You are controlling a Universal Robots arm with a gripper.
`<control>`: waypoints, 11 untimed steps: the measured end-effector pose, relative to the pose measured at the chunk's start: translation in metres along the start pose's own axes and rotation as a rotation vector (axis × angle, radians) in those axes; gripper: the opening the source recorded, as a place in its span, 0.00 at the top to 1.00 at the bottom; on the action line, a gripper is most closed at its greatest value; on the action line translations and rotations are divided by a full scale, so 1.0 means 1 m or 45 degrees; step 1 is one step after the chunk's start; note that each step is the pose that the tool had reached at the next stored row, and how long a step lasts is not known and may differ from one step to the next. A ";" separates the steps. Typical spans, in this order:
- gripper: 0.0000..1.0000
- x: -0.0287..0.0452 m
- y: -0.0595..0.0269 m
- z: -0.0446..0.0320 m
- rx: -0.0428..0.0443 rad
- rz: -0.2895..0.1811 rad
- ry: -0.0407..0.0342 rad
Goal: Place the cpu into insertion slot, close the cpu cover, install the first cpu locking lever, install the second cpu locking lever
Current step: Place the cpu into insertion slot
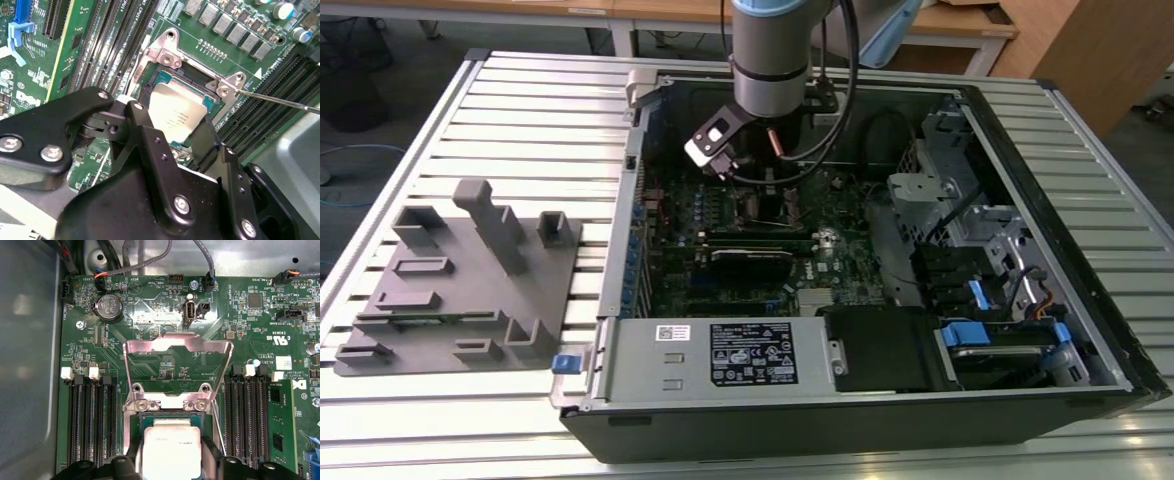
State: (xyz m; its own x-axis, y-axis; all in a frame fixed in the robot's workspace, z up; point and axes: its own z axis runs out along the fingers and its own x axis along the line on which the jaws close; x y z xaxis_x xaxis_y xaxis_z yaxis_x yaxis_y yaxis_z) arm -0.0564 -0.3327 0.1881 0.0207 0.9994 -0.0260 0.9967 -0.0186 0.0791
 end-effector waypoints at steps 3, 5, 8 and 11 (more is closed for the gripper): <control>0.41 0.0000 0.0000 0.0000 0.000 0.000 -0.0002; 0.41 -0.0001 0.0000 -0.0001 0.000 0.000 -0.0005; 0.41 -0.0001 0.0001 -0.0002 0.000 0.000 -0.0006; 0.41 0.0001 0.0004 -0.0029 -0.001 0.000 0.0012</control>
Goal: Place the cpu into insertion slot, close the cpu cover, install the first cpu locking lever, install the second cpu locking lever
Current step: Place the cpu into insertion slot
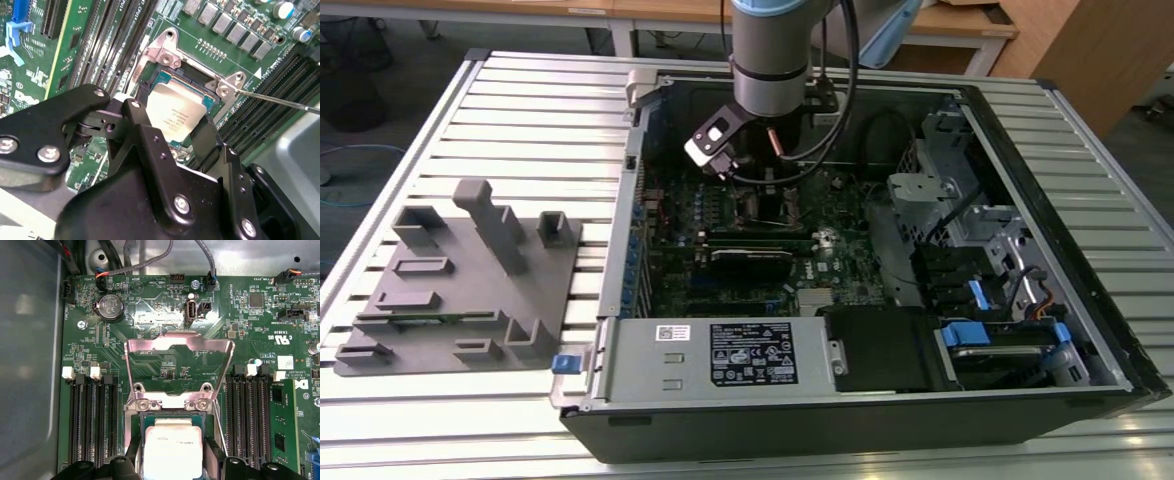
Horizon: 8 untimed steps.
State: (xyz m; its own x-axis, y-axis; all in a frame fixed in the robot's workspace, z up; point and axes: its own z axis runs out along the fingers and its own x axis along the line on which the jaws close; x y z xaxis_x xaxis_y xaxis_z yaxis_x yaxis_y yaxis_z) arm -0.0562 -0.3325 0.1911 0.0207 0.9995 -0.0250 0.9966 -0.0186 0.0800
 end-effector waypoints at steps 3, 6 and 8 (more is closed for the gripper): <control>0.41 -0.0003 0.0003 -0.0052 0.001 0.000 -0.0015; 0.41 -0.0005 0.0007 -0.0097 0.001 0.000 -0.0018; 0.41 -0.0006 0.0009 -0.0134 0.001 0.000 -0.0019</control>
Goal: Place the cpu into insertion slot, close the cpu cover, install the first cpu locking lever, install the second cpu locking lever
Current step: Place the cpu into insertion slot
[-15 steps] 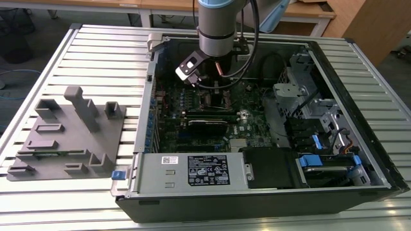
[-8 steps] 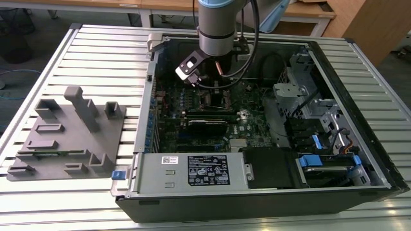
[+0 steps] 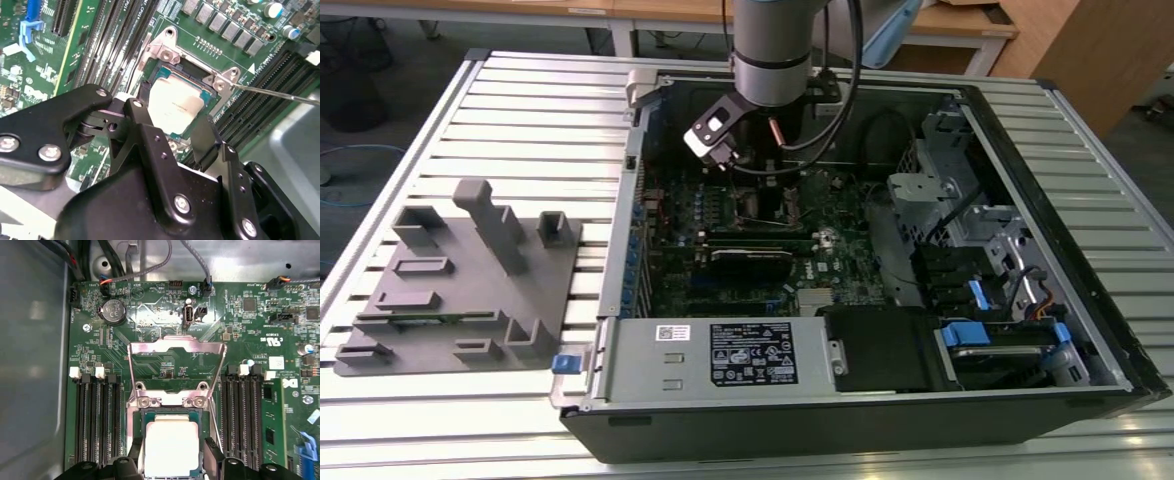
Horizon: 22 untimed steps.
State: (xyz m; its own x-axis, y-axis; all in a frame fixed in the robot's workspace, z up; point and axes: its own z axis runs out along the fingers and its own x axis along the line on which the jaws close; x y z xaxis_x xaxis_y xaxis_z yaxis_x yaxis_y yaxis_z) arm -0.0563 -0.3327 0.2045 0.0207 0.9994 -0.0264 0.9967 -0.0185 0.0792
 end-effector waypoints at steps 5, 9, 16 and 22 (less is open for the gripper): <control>0.41 -0.0001 0.0005 -0.0059 0.000 0.000 0.0002; 0.41 -0.0002 0.0005 -0.0059 0.000 0.000 0.0002; 0.61 -0.0002 0.0005 -0.0061 0.000 0.000 0.0001; 0.84 -0.0002 0.0005 -0.0062 0.000 0.000 0.0001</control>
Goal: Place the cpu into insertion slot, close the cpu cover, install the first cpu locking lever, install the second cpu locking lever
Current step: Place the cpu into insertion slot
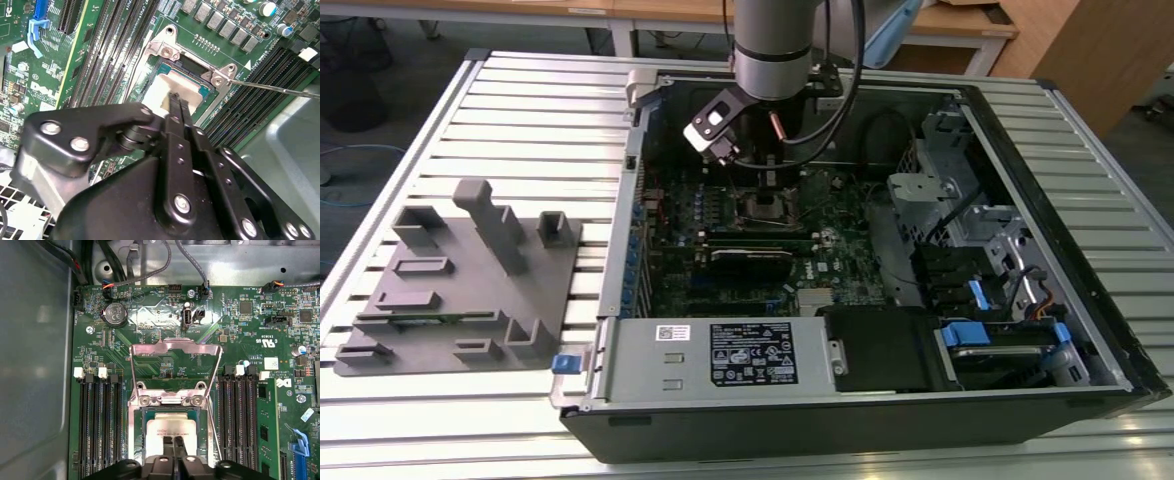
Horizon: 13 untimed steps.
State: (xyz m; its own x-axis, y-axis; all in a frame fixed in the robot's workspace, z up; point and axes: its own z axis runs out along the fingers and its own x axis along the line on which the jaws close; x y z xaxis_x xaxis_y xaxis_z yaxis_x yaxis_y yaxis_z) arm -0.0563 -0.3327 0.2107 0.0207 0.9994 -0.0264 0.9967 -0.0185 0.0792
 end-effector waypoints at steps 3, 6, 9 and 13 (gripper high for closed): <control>0.89 0.0000 0.0000 0.0000 0.000 0.000 0.0000; 0.89 0.0000 0.0000 -0.0001 0.000 0.000 0.0000; 0.89 0.0000 -0.0001 0.0010 0.000 0.000 -0.0003; 0.89 0.0002 -0.0005 0.0068 0.000 0.000 0.0001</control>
State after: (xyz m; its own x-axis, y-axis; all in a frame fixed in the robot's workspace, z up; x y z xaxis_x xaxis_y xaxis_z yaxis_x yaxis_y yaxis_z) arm -0.0563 -0.3327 0.2039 0.0209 0.9994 -0.0263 0.9967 -0.0187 0.0792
